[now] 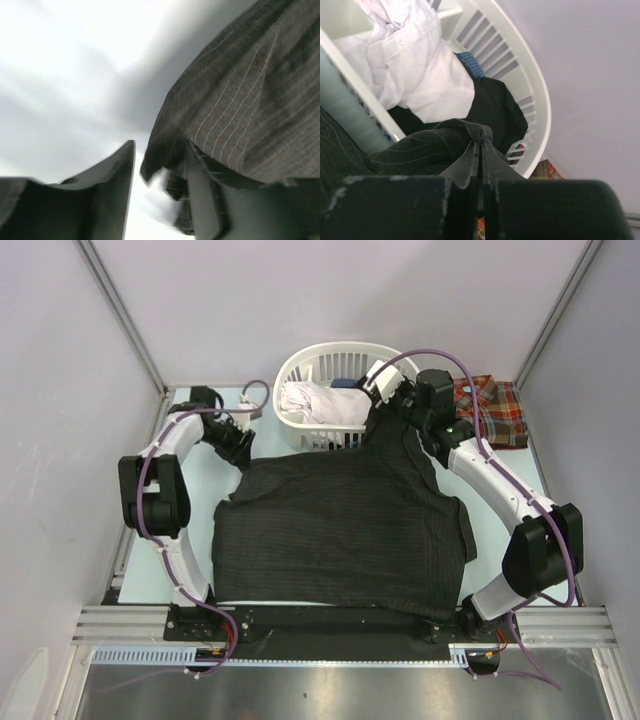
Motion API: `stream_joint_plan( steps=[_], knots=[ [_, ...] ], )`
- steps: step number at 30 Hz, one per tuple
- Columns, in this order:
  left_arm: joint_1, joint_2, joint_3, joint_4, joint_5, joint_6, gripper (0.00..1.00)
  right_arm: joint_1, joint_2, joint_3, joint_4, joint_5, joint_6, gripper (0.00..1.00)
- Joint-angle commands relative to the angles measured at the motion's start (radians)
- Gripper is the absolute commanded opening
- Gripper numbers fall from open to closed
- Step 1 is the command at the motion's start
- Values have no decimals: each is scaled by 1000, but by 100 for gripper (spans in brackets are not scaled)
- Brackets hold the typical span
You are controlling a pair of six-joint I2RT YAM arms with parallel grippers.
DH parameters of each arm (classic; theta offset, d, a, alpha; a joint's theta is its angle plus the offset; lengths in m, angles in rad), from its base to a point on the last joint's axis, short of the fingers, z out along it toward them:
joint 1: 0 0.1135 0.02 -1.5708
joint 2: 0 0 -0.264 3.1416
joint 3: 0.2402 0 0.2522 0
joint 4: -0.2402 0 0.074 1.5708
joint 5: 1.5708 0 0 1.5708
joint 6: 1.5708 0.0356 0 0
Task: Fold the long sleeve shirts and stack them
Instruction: Fold the shirt
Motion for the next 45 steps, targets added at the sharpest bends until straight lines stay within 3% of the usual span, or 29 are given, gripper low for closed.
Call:
stream_joint_plan(
  steps=[1, 5, 6, 10, 15, 18, 25, 35, 39, 40, 41, 45],
  knots=[
    [65, -43, 106, 23, 156, 45, 54, -3, 11, 12, 118, 61, -35, 0],
    [65, -34, 101, -82, 204, 133, 58, -4, 18, 8, 131, 67, -35, 0],
    [65, -31, 86, -82, 213, 136, 67, -3, 19, 9, 133, 67, -33, 0],
    [66, -2, 77, -6, 197, 93, 71, -3, 27, 11, 139, 65, -35, 0],
    [62, 20, 64, 163, 198, 110, 71, -3, 36, 17, 139, 67, -36, 0],
    [42, 33, 50, 212, 206, 230, 71, -3, 41, 22, 130, 65, -39, 0],
    [23, 162, 184, 107, 252, 556, 68, -7, 56, 40, 113, 65, -45, 0],
    [-33, 265, 279, 44, 195, 630, 63, -18, 82, 71, 104, 68, -48, 0],
    [-41, 290, 303, 48, 180, 639, 53, -21, 88, 84, 99, 68, -47, 0],
    [-46, 294, 310, 50, 163, 636, 47, -21, 90, 87, 96, 67, -45, 0],
    [-49, 302, 314, 50, 155, 637, 36, -21, 91, 92, 95, 65, -45, 0],
    [-52, 284, 319, 30, 147, 666, 16, -21, 91, 98, 87, 67, -51, 0]
  ],
)
